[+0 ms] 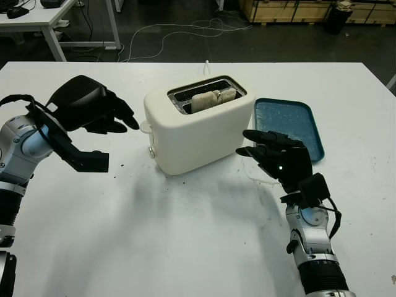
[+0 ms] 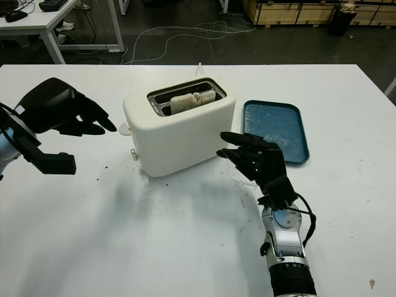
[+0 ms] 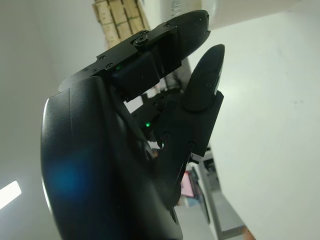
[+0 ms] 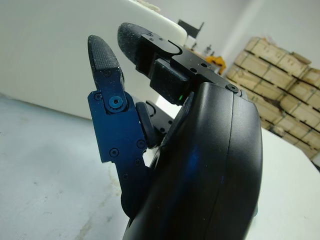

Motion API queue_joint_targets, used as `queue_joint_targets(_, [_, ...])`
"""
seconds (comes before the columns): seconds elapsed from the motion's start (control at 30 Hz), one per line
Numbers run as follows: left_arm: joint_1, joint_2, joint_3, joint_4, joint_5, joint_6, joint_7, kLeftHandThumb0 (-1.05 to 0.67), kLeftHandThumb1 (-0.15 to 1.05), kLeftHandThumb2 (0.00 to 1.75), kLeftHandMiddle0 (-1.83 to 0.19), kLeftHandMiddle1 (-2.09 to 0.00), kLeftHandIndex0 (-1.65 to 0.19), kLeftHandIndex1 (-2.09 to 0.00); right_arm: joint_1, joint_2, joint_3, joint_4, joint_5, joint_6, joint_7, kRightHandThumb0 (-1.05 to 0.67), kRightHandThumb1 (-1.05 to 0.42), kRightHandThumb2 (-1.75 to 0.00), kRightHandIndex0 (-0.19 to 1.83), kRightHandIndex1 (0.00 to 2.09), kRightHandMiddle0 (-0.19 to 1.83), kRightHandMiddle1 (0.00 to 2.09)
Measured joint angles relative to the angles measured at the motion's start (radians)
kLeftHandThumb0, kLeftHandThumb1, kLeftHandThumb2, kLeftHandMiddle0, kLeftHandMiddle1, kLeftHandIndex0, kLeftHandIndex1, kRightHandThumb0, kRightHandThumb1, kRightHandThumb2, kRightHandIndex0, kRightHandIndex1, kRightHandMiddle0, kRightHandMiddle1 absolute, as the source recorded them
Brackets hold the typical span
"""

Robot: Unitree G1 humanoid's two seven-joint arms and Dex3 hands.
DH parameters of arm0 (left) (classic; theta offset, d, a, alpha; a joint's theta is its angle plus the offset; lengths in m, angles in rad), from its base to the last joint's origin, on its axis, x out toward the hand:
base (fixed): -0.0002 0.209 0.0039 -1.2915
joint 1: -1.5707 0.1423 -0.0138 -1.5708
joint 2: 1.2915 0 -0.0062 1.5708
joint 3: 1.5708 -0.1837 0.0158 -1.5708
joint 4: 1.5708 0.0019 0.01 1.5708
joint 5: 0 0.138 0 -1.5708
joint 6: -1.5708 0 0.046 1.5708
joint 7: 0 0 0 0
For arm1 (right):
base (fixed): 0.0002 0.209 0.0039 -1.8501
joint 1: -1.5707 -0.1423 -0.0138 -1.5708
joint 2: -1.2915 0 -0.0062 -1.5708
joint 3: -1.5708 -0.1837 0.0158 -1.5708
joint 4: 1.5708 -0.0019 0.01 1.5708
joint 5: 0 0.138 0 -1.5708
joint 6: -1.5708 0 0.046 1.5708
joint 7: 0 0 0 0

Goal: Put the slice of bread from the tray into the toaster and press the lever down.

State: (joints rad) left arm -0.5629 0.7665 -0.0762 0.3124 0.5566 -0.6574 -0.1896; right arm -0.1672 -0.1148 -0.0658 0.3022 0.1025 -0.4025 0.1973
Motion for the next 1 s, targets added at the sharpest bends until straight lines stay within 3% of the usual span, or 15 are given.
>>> queue_joint_targets(0.33, [0.000, -0.013, -0.009, 0.015, -0.018, 0.009, 0.017, -0.38, 0.91, 0.01, -1.06, -1.19, -1.37, -0.02, 0.000, 0.001, 0.005, -0.002, 0.005, 0.018, 0.018, -0.45, -0.86, 0.00, 1.20, 0.19, 1.12, 0.00])
queue_joint_targets(1.0, [0.000, -0.044, -0.009, -0.055, -0.087, 0.144, -0.068, -0.31, 0.90, 0.00, -1.01, -1.31, -1.31, -0.01, 0.016, 0.014, 0.009, -0.008, 0.006, 0.036, 0.032, -0.46, -0.86, 0.00, 1.21, 0.16, 1.12, 0.00])
